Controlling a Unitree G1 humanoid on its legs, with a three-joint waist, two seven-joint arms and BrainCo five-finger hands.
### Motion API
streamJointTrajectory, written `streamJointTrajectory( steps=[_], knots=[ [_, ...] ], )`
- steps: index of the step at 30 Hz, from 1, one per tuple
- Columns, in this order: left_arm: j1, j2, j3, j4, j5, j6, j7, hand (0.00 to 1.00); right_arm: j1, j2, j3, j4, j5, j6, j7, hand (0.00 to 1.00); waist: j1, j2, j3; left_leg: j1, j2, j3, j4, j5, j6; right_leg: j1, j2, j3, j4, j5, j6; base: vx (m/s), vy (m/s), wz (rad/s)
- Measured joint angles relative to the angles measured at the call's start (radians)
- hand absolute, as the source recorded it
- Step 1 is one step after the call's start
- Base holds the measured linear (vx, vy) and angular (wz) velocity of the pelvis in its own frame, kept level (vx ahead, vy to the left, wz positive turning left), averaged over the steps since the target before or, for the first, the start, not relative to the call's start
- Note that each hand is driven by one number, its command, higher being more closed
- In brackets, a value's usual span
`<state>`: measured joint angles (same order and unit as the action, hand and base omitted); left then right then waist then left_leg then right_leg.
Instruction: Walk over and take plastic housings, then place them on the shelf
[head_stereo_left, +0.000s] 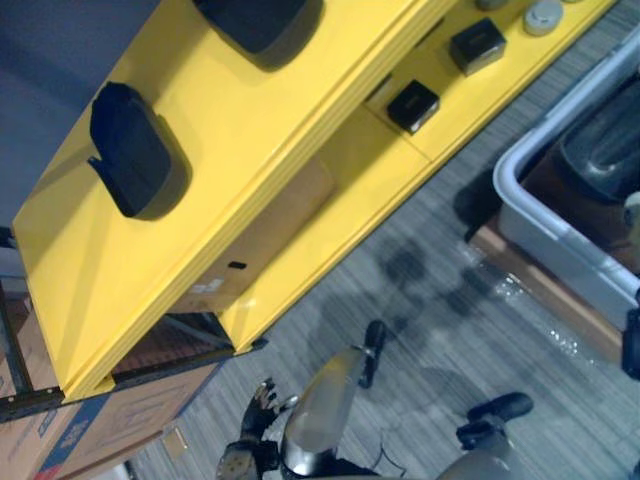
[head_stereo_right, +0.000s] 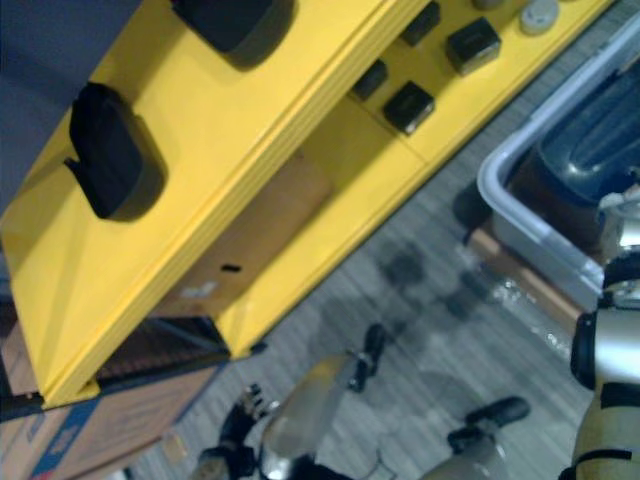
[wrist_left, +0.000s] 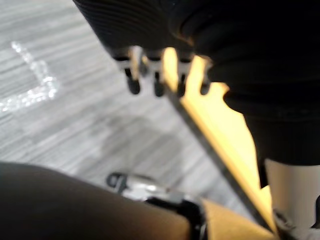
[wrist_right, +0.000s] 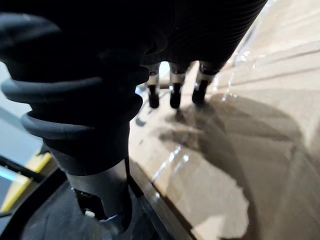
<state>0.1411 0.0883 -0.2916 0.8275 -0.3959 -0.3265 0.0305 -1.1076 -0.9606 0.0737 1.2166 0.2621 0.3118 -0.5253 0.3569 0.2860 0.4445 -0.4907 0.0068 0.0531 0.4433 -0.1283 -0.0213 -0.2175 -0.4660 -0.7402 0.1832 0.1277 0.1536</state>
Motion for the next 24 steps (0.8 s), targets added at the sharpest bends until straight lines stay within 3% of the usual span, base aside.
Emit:
streamJointTrajectory(
  steps=[5,8,12,20,24],
  knots=[
    [-0.002,0.000,-0.006,-0.001,0.000,-0.002,-0.003,0.00,-0.007,-0.056,-0.002,0.019,-0.007,0.089,0.035,1.00,0.015,0.000,0.000,-0.013,0.000,0.001,0.005,-0.003,0.002,-0.008,0.004,-0.003,-0.005,0.001,-0.001,0.00,0.000,0.00],
    [-0.001,0.001,-0.010,-0.003,0.001,-0.021,-0.004,0.00,-0.019,-0.051,-0.002,0.031,-0.111,0.163,0.076,1.00,0.016,0.000,0.000,-0.012,0.004,0.001,0.005,-0.002,0.002,-0.007,0.011,-0.003,-0.007,0.004,0.001,0.01,-0.018,-0.02],
    [0.023,0.016,-0.039,-0.067,0.009,-0.046,-0.003,0.00,-0.046,-0.043,0.011,0.069,-0.218,0.216,0.118,1.00,0.016,0.001,-0.001,-0.010,0.006,0.001,0.006,-0.002,0.002,-0.002,0.014,-0.005,-0.010,0.004,0.001,0.00,0.000,0.00],
    [0.054,0.028,-0.085,-0.333,0.008,-0.074,-0.036,0.00,-0.055,-0.038,0.059,0.110,-0.482,0.206,0.182,1.00,0.008,0.001,-0.001,0.001,0.013,-0.008,0.013,-0.004,0.000,0.028,0.030,-0.027,-0.029,0.011,-0.009,-0.06,-0.011,0.04],
    [0.055,0.053,-0.094,-0.516,-0.029,-0.060,-0.061,0.00,-0.056,-0.036,0.082,0.110,-0.550,0.110,0.174,1.00,-0.034,-0.008,0.006,0.001,0.026,-0.007,0.024,-0.008,-0.002,0.038,0.048,-0.025,-0.039,0.024,-0.015,-0.08,-0.016,-0.07]
  ],
)
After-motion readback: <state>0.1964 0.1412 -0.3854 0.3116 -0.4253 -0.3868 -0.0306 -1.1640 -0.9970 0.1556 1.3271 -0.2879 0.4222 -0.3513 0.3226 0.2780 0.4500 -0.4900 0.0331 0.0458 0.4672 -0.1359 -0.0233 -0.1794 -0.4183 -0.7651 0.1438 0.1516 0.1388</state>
